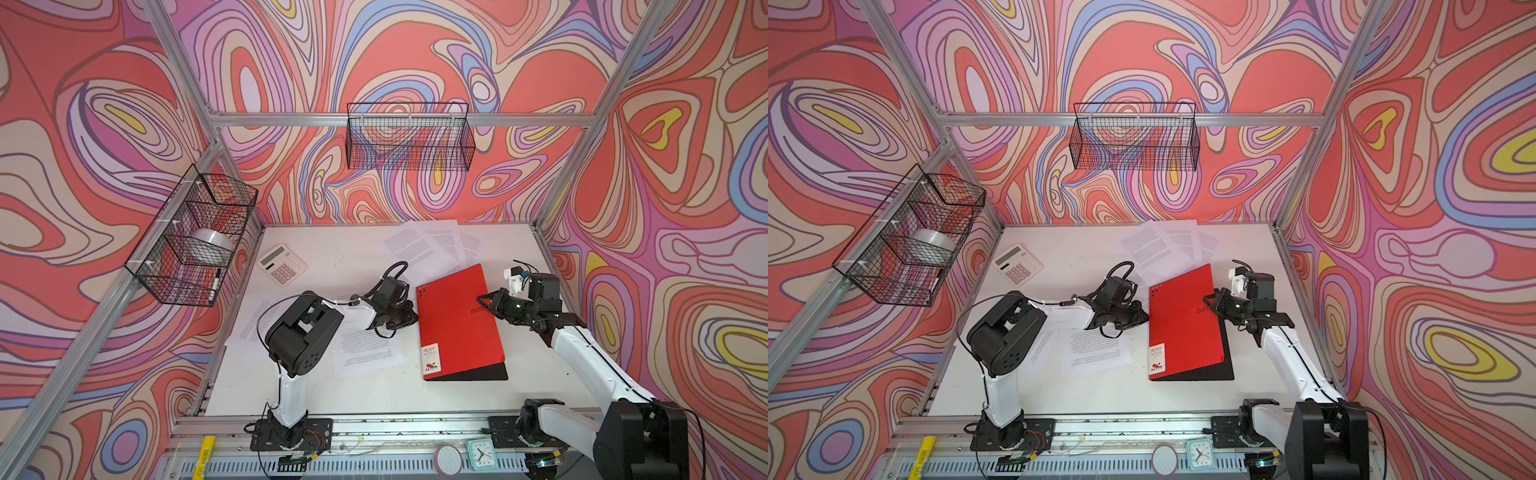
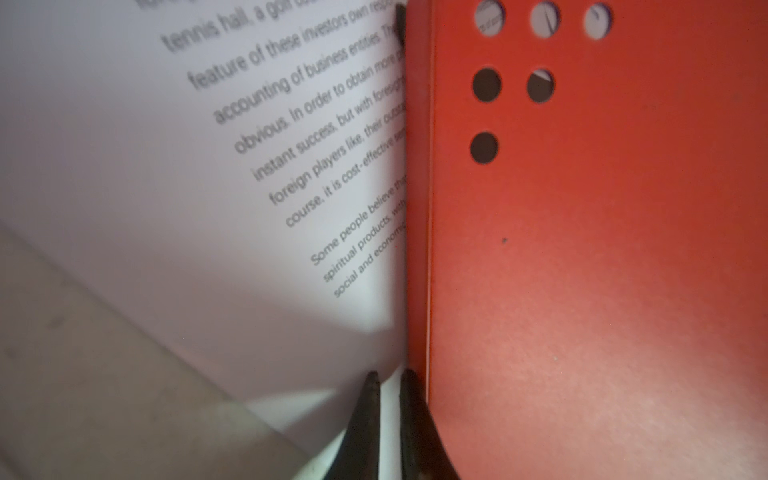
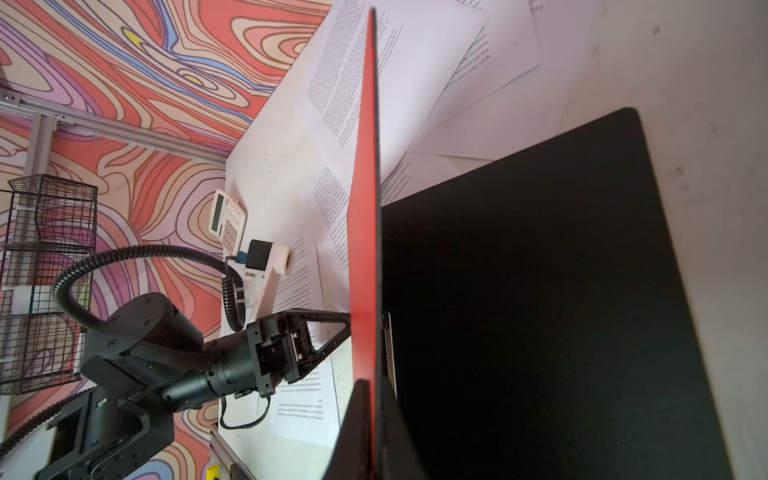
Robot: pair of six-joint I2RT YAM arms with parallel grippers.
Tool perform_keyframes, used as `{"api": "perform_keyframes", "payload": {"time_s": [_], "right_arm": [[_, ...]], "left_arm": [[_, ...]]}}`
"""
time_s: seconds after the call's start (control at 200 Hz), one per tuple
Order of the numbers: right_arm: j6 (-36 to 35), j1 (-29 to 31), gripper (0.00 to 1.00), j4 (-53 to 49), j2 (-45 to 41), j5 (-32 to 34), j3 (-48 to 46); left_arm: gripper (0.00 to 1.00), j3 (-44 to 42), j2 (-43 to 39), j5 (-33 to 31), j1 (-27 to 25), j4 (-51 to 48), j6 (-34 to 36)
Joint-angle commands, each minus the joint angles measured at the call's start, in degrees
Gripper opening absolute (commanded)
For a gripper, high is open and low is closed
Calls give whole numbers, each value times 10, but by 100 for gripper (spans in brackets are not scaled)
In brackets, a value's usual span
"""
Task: Put the files into the folder
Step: 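Grip the red folder's spine with left gripper while right gripper lifts the cover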
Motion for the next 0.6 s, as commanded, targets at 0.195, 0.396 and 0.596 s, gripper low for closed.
{"api": "perform_keyframes", "payload": {"time_s": [0.195,0.396,0.596], "right_arm": [[-42,2,0,-72,-24,52,64],[-63,2,0,-106,-23,62,100],[-60,6,0,-119,-23,52,124]], "left_arm": [[29,23,-63,-35,-2,-173,26],[36,48,-154,-28,22,-215,50],[48,37,-260,-68,47,-302,95]]}}
